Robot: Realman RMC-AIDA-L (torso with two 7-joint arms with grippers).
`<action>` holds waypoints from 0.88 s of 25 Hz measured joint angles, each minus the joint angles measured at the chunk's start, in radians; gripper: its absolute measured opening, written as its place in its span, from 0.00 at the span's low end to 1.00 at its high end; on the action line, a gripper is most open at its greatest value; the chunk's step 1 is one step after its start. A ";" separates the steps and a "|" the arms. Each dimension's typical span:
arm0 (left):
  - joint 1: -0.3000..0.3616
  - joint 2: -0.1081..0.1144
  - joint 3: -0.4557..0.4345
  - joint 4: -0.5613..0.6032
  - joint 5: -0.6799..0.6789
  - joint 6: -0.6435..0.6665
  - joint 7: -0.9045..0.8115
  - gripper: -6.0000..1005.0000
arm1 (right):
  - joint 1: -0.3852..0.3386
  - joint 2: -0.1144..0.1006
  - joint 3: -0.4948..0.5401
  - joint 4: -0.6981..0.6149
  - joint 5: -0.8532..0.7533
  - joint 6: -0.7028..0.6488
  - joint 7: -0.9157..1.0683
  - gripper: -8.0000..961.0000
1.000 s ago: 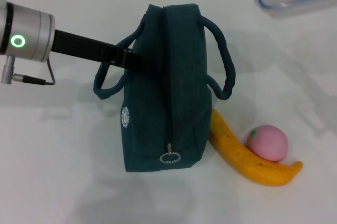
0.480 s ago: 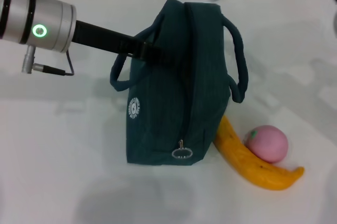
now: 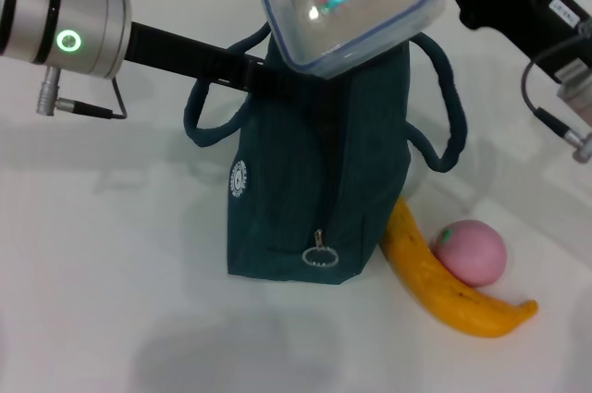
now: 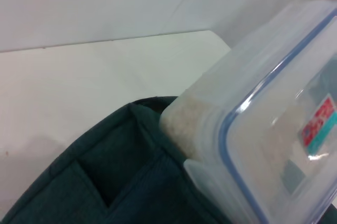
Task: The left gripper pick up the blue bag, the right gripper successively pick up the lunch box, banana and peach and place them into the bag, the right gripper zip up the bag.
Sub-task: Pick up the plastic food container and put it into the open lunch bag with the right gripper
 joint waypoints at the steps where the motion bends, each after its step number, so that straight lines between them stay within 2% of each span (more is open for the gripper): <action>1: 0.000 0.001 0.000 0.000 0.004 -0.001 0.000 0.05 | -0.012 0.000 -0.002 -0.003 0.000 0.001 0.000 0.22; 11: -0.004 0.001 0.000 -0.004 0.026 -0.014 0.001 0.05 | -0.167 0.000 0.001 -0.088 -0.003 -0.013 -0.001 0.24; 17: -0.006 0.000 0.004 -0.004 0.028 -0.014 0.001 0.05 | -0.176 0.000 -0.061 -0.130 -0.037 0.008 -0.023 0.25; 21: -0.007 -0.004 0.004 -0.004 0.029 -0.013 0.003 0.05 | -0.142 0.000 -0.165 -0.163 -0.051 0.023 -0.097 0.25; 22: -0.008 -0.004 0.005 -0.004 0.029 -0.012 0.004 0.05 | -0.142 0.000 -0.165 -0.163 -0.051 0.023 -0.097 0.25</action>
